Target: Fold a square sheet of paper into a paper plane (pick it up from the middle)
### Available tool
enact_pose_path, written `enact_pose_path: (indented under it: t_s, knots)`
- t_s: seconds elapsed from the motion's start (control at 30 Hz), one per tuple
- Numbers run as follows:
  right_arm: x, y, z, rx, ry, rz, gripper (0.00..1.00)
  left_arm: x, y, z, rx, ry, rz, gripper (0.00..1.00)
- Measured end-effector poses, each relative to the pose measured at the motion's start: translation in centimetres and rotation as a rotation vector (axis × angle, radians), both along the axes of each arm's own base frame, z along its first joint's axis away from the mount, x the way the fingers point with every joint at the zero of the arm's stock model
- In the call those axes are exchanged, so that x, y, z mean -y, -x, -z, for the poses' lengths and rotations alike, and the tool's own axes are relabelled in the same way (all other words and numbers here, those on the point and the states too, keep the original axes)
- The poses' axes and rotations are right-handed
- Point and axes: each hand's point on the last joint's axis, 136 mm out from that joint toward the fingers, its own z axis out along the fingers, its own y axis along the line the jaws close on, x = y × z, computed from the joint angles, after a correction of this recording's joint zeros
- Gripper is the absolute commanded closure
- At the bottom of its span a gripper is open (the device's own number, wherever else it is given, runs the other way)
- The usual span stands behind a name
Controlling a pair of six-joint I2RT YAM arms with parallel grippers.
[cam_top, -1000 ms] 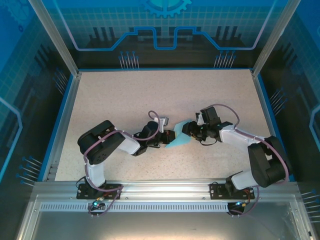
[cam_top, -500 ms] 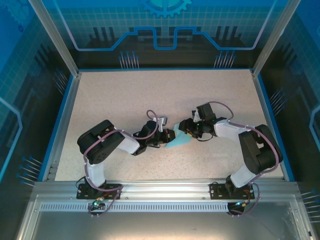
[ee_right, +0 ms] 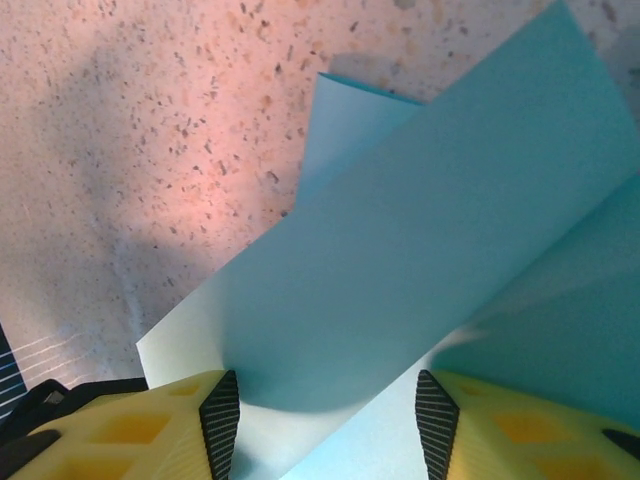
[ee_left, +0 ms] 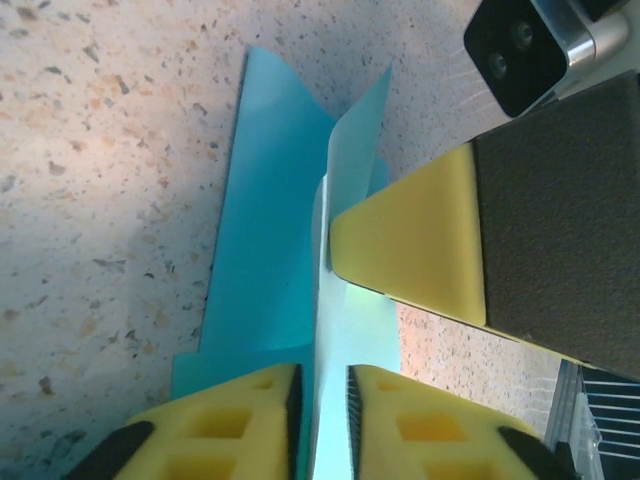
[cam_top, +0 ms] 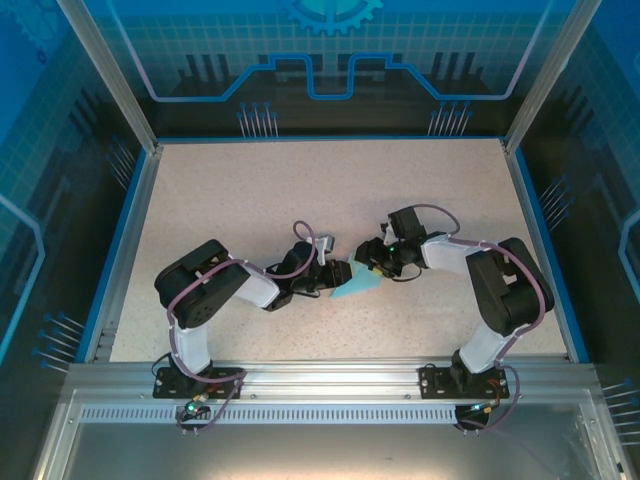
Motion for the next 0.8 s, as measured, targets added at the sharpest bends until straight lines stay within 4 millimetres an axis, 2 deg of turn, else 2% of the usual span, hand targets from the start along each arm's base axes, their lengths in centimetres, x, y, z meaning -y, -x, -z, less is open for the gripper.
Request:
enact_pose_path:
  t_s: [0.2, 0.47, 0.53, 0.67, 0.8]
  knots:
    - [0.1, 0.0, 0.2, -0.005, 0.02, 0.006, 0.46, -0.8, 0.2, 0.0, -0.021, -0.019, -0.012, 0.58]
    - [0.2, 0.0, 0.3, -0.002, 0.044, 0.01, 0.46, -2.3, 0.7, -3.0, -0.014, -0.025, -0.03, 0.45]
    - [0.2, -0.1, 0.4, 0.002, 0.053, 0.013, 0.47, -2.5, 0.9, -3.2, -0.022, -0.033, -0.028, 0.46]
    - [0.4, -0.1, 0.4, 0.005, 0.075, 0.028, 0.49, -2.6, 1.7, -2.7, -0.054, -0.049, -0.005, 0.58]
    - [0.9, -0.2, 0.5, 0.008, 0.1, 0.045, 0.5, -2.1, 2.4, -2.8, -0.064, -0.037, 0.046, 0.64]
